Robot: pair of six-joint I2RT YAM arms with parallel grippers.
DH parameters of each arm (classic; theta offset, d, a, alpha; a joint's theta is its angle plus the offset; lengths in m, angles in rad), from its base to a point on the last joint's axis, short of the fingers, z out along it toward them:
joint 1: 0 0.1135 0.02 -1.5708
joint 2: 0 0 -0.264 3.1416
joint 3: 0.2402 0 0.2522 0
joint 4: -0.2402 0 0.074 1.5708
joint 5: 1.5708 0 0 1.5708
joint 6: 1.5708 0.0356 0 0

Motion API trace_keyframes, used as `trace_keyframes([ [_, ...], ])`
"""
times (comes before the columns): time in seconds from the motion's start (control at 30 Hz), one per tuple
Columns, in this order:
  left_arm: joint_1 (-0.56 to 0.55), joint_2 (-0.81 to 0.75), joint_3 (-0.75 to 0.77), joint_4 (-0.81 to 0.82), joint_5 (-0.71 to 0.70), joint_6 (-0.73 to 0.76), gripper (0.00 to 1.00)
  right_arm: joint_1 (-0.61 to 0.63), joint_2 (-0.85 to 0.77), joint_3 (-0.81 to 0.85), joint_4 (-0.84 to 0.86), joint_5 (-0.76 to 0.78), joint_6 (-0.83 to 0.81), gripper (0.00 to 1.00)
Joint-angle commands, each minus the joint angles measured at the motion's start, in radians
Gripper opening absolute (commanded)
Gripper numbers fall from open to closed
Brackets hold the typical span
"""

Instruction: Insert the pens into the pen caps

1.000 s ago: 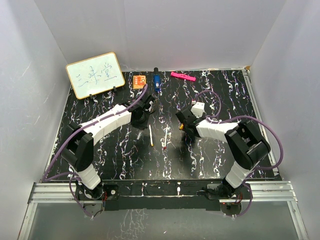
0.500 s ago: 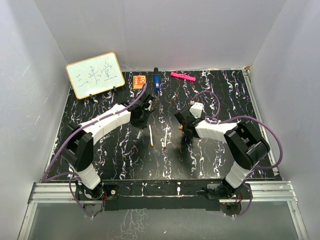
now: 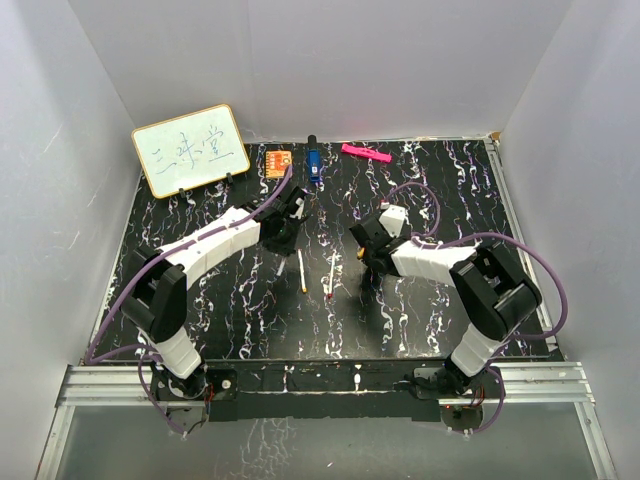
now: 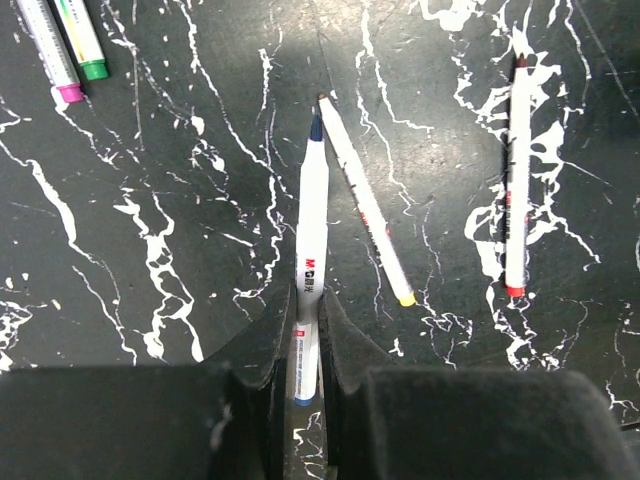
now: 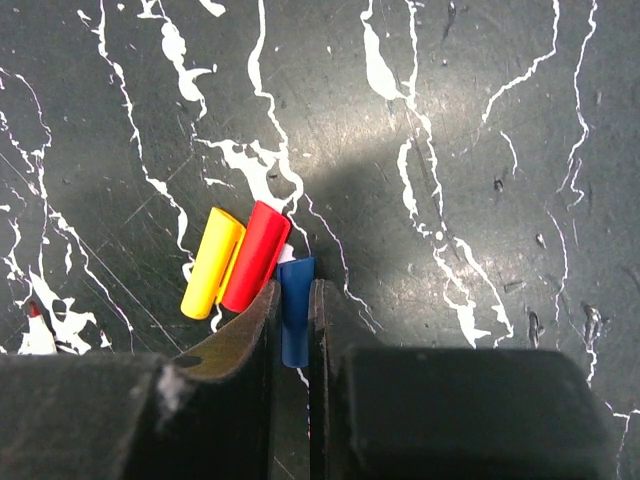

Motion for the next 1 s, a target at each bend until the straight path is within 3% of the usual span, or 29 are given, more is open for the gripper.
trace_keyframes([
  [0.0, 0.006, -0.030, -0.003, 0.018, 0.060, 0.010, 0.00, 0.010, -0.028, -0.030, -0.150, -0.036, 0.046, 0.00],
  [0.27, 0.005, -0.038, -0.028, 0.080, 0.122, 0.016, 0.00, 0.010, -0.191, 0.007, -0.221, 0.088, 0.073, 0.00],
  [0.43, 0.006, -0.059, -0.077, 0.173, 0.200, 0.026, 0.00, 0.010, -0.271, 0.011, -0.148, 0.148, 0.029, 0.00],
  [0.6, 0.006, -0.092, -0.130, 0.264, 0.272, 0.006, 0.00, 0.004, -0.349, -0.043, 0.119, 0.085, -0.102, 0.00],
  [0.97, -0.014, -0.348, -0.438, 0.773, 0.446, -0.081, 0.00, -0.032, -0.370, -0.153, 0.702, -0.254, -0.244, 0.00],
])
